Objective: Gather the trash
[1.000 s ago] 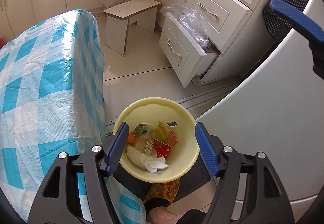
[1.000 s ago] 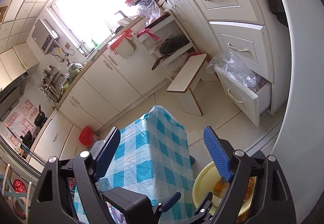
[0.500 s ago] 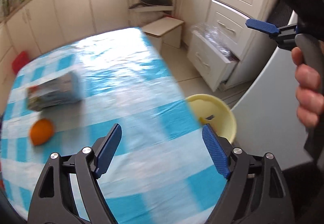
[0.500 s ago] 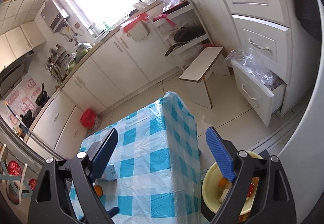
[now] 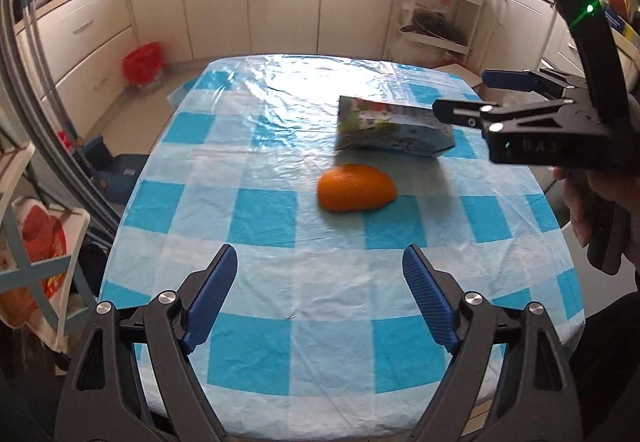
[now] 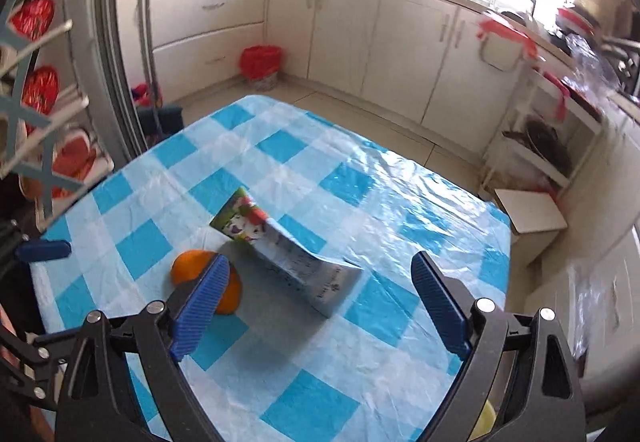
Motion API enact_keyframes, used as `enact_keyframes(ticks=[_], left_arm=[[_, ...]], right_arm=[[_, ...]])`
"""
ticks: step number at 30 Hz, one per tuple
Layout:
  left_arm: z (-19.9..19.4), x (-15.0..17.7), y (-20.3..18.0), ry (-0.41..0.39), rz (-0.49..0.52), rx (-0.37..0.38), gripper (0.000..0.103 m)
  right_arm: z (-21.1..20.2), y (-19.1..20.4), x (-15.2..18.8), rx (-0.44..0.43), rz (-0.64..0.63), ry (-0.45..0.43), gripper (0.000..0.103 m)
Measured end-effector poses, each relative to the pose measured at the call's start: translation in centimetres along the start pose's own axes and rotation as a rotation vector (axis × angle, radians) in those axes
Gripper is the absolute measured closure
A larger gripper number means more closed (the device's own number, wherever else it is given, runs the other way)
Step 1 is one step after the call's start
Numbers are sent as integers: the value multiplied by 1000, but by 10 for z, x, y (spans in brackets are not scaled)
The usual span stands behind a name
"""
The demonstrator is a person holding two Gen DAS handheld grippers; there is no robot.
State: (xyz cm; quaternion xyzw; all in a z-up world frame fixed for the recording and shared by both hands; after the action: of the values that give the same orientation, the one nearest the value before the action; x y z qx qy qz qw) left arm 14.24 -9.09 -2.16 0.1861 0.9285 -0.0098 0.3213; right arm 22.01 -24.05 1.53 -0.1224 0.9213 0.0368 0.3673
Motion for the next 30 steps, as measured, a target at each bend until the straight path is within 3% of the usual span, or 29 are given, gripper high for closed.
enact_keyframes(ticks=[4, 8, 12, 17, 19, 24, 30], left_arm=[[8, 13, 17, 11, -74, 33, 22], [13, 14, 18, 12, -80, 56, 22], [19, 15, 17, 28, -83, 77, 22], [25, 15, 17, 37, -85, 76, 22], [30, 14, 18, 44, -91, 76, 22], [40, 12, 15, 65, -65, 66, 21], [47, -1, 20, 63, -20, 47, 21]], right_arm=[[35, 31, 8, 60, -141, 44, 14], [53, 40, 10, 50, -154, 86, 15], [66, 39, 11, 18, -104, 145, 38], [64, 30, 6, 12, -31, 140, 56], [62, 18, 3, -1, 32, 152, 74], [50, -22, 7, -27, 181, 181, 75], [26, -64, 20, -119, 360, 209, 75]])
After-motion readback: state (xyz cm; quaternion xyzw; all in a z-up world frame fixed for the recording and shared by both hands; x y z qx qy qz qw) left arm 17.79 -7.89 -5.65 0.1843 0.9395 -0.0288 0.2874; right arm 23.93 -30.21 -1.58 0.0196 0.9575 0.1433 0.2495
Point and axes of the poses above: each gripper's, at about its wrist camera, not at the fingertips, and z roughly the way its jaws point, y to its left, x to its underside, the point moved 2 cm from there along z, roughly the way its jaws point, and after that the axes turned 14 degrees about z, right-handed, at the moved point
